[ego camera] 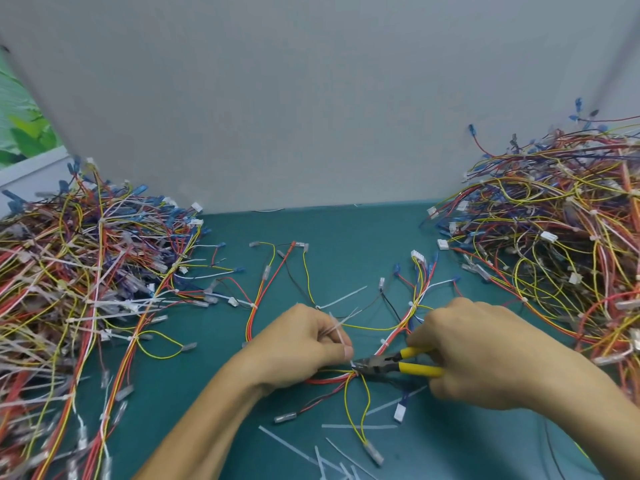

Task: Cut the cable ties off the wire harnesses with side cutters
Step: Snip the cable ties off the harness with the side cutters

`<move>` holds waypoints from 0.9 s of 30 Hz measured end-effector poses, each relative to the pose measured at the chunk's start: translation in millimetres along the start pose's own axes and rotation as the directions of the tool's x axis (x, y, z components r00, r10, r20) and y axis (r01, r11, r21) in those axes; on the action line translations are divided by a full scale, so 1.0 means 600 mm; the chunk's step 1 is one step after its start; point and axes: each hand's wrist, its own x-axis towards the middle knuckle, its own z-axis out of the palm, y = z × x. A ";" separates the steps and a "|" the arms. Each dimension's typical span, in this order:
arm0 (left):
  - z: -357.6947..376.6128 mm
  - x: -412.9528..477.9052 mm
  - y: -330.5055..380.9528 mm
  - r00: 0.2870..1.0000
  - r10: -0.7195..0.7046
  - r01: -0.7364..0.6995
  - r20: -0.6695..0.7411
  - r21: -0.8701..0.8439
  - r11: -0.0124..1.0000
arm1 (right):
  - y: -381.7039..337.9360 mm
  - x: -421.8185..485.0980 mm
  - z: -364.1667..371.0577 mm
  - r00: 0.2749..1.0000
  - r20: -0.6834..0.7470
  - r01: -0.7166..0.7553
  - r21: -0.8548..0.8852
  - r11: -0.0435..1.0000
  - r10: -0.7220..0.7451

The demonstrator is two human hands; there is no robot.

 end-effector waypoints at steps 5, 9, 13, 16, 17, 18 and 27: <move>0.001 -0.001 0.001 1.000 0.003 -0.002 0.007 -0.007 1.000 | -0.001 0.001 -0.001 1.000 -0.008 -0.002 -0.018 1.000 0.002; 0.000 -0.001 0.002 1.000 0.000 0.000 0.003 0.011 1.000 | -0.002 0.002 -0.003 1.000 -0.006 -0.009 -0.022 1.000 0.009; 0.002 -0.001 0.004 1.000 -0.003 0.003 -0.001 0.026 1.000 | -0.001 0.001 -0.003 1.000 0.014 -0.007 -0.011 1.000 0.007; 0.003 0.000 0.004 1.000 -0.013 0.013 -0.003 0.039 0.999 | 0.000 0.001 -0.002 1.000 0.008 0.005 -0.037 0.999 -0.005; 0.003 0.000 0.004 1.000 -0.017 0.017 -0.001 0.040 0.999 | 0.000 0.001 -0.002 1.000 -0.001 0.013 -0.056 0.998 -0.013; 0.003 0.000 0.003 1.000 -0.020 0.020 0.002 0.039 0.999 | -0.001 0.000 -0.002 1.000 -0.012 0.019 -0.075 0.997 -0.020; 0.003 -0.003 0.005 1.000 -0.030 0.030 -0.008 -0.042 0.999 | -0.004 0.000 0.005 0.999 -0.030 0.023 -0.094 0.995 -0.026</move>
